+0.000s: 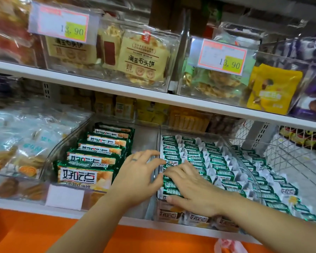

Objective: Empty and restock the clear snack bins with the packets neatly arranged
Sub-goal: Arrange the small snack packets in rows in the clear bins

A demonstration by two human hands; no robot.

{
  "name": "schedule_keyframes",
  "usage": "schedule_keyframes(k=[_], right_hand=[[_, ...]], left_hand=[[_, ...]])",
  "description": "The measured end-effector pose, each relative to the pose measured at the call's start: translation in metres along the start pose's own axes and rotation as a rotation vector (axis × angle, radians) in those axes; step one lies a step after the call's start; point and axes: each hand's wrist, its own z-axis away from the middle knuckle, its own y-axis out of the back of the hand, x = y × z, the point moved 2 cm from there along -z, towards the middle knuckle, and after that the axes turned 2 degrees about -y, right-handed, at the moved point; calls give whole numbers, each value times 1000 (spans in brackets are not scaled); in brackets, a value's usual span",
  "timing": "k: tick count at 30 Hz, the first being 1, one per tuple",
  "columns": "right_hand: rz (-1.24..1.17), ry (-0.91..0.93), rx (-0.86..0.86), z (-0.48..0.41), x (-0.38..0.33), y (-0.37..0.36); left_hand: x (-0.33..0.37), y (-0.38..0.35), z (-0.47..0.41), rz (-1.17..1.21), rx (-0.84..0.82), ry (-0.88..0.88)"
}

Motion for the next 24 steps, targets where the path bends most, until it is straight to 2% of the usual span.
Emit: schedule_keyframes(k=[4,8,11,13,16,19,24], right_hand=[[62,20,-101,-7,-1,7],[-163,-140,78,-26,20,27],[-141,-248,-7,-43,30,21],[-194,-287,-3,-52,34,18],[-303,-283,-34,-59,36,18],[-290,-243,-24,-58,32,17],[-158,-172,172,-47,27,13]], left_hand=[[-2,-3,2,21,20,-11],[-2,0,2,68,18,-2],[-2,1,3,85,-2,0],[-2,1,3,93,2,8],[-2,0,3,100,-1,4],[-4,-1,3,102,-5,8],[-2,-1,4,119,-3,4]])
